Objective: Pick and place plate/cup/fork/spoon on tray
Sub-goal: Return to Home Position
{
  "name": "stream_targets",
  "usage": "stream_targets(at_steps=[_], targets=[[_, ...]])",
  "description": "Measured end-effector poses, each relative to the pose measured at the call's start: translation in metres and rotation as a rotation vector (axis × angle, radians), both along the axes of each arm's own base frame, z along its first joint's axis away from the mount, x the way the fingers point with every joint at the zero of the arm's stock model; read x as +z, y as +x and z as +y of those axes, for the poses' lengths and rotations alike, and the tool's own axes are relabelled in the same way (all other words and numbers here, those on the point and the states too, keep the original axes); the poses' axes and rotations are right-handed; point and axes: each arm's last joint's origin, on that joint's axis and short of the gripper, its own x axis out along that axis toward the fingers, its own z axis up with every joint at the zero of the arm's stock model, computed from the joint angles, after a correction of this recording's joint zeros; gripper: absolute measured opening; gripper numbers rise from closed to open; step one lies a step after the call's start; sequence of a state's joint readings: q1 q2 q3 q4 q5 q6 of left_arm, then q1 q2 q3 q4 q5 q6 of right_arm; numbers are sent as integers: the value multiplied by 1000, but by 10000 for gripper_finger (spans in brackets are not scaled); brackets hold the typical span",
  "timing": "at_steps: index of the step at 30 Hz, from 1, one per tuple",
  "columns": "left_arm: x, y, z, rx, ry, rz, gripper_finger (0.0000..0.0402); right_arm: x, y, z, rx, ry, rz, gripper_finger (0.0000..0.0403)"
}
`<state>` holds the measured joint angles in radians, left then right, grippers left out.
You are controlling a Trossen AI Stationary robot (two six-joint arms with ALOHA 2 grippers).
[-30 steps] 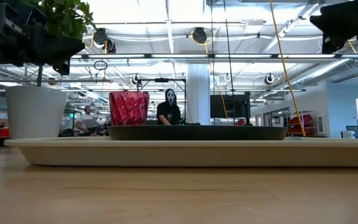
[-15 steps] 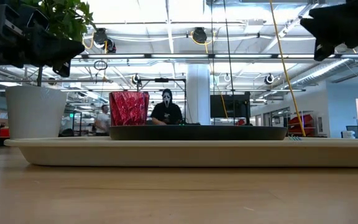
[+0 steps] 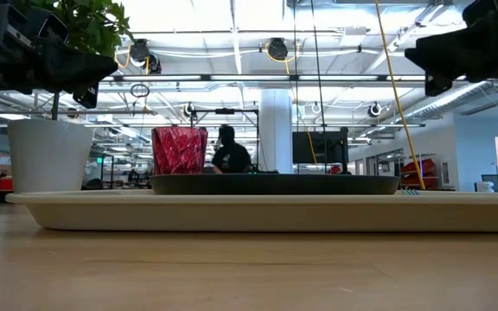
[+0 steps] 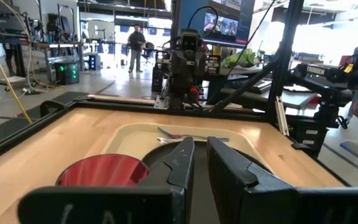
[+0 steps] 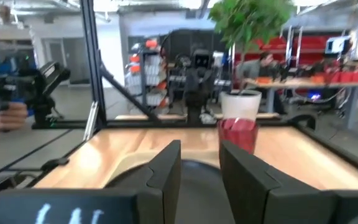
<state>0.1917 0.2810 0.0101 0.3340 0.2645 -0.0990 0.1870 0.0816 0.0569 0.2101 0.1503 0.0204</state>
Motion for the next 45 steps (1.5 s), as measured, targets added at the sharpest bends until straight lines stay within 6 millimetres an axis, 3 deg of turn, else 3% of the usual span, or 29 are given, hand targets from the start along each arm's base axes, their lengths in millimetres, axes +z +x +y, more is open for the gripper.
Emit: stream_targets(at_steps=[18,31,40,45], targets=[[-4,0,0,0,-16,37,46,-8,27,-15,23,21,92,105],[-11,0,0,3,-14,110,46,-20,18,-15,33,-30,224,105],[-13,0,1,30,-20,136,46,-22,7,-15,32,-37,231,105],[-13,0,2,56,-3,134,46,-15,6,-15,31,-39,151,105]])
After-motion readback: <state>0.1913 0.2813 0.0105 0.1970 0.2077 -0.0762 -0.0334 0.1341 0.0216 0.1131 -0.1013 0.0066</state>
